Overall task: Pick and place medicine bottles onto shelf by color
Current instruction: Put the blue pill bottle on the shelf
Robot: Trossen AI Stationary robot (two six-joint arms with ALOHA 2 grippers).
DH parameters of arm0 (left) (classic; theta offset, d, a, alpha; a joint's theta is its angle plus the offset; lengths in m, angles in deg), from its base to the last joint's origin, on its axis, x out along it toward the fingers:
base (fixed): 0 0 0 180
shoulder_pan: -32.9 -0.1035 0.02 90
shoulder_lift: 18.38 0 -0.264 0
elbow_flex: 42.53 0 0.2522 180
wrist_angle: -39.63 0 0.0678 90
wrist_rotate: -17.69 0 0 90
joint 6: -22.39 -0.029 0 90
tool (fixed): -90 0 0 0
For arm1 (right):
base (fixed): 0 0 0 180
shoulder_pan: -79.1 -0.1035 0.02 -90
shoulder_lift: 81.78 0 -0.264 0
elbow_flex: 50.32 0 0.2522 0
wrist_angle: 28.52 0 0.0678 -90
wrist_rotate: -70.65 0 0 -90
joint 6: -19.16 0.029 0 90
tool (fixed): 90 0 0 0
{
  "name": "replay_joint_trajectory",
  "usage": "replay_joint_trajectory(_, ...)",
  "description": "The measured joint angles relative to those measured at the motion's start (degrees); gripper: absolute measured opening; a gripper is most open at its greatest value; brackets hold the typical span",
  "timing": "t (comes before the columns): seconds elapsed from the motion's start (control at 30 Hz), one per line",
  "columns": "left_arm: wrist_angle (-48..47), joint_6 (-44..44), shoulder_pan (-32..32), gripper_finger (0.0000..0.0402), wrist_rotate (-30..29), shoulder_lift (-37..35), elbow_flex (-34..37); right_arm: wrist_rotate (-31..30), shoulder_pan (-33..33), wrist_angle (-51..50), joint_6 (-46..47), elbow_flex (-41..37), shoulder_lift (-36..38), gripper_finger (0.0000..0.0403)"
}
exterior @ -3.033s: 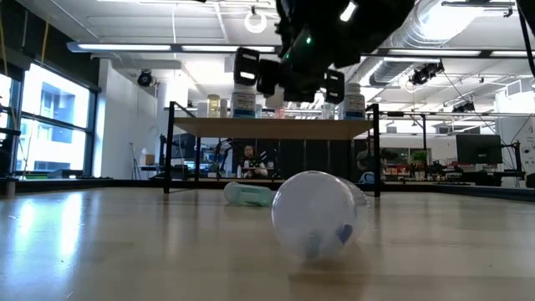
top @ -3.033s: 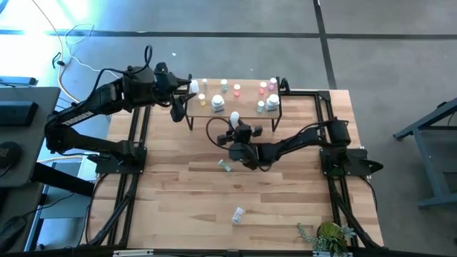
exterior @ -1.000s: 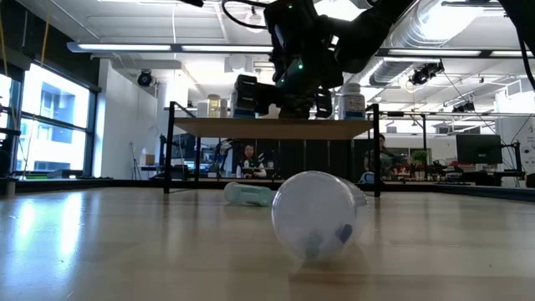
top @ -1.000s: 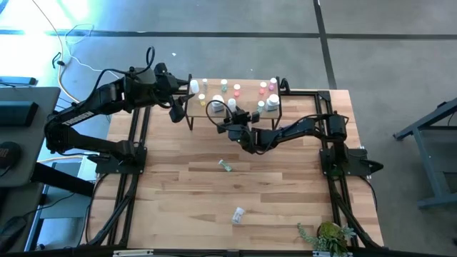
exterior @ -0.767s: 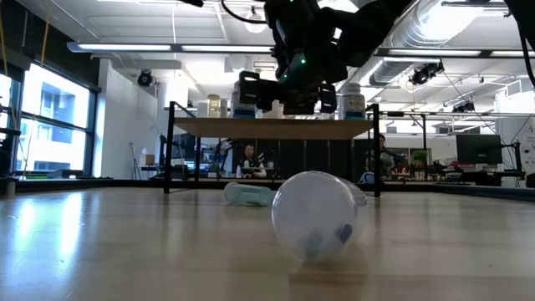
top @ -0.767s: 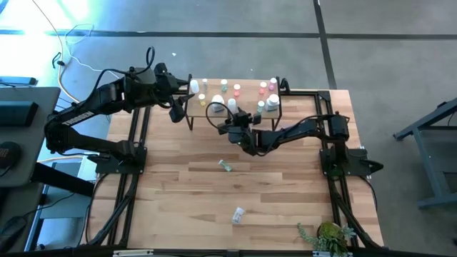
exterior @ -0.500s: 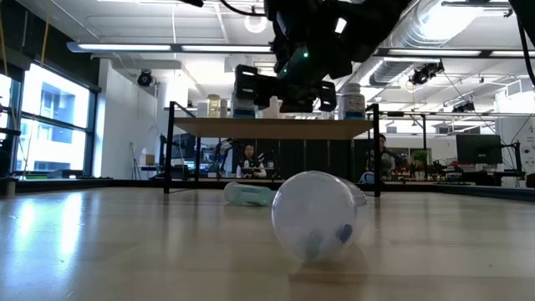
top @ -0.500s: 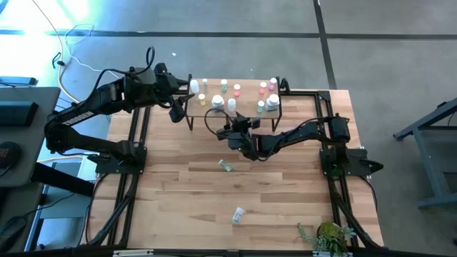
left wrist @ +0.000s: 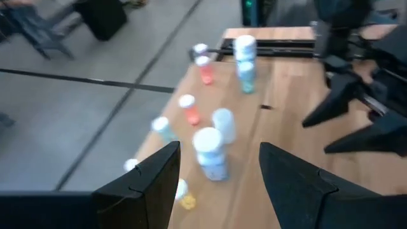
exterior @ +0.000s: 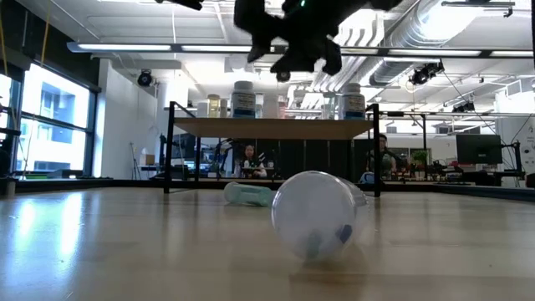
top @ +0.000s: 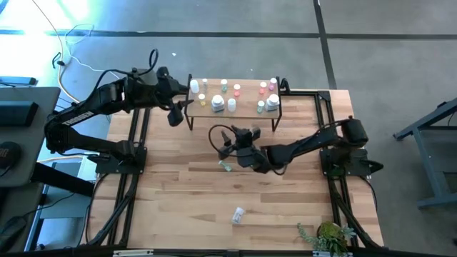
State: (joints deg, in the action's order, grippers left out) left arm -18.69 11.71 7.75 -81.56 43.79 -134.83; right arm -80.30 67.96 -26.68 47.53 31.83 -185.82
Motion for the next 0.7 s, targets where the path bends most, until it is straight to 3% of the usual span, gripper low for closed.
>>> replay_joint_trajectory(0.2,0.88,4.01,0.02,0.0204,8.73,-0.95,4.47,8.45,-0.53,-11.60,7.56,0.21,7.05,0.0205)
replay_joint_trajectory(0.37,7.93,9.27,0.14,0.0204,9.26,-4.18,13.75,17.01,1.35,-23.76,11.78,0.23,13.66,0.0205)
replay_joint_trajectory(0.57,16.67,15.92,1.68,0.0204,9.09,-8.47,23.54,33.69,6.23,-32.09,10.39,0.23,19.10,0.0205)
replay_joint_trajectory(0.7,20.86,18.85,3.32,0.0204,8.43,-9.97,28.49,45.37,10.11,-32.44,6.46,0.23,20.70,0.0205)
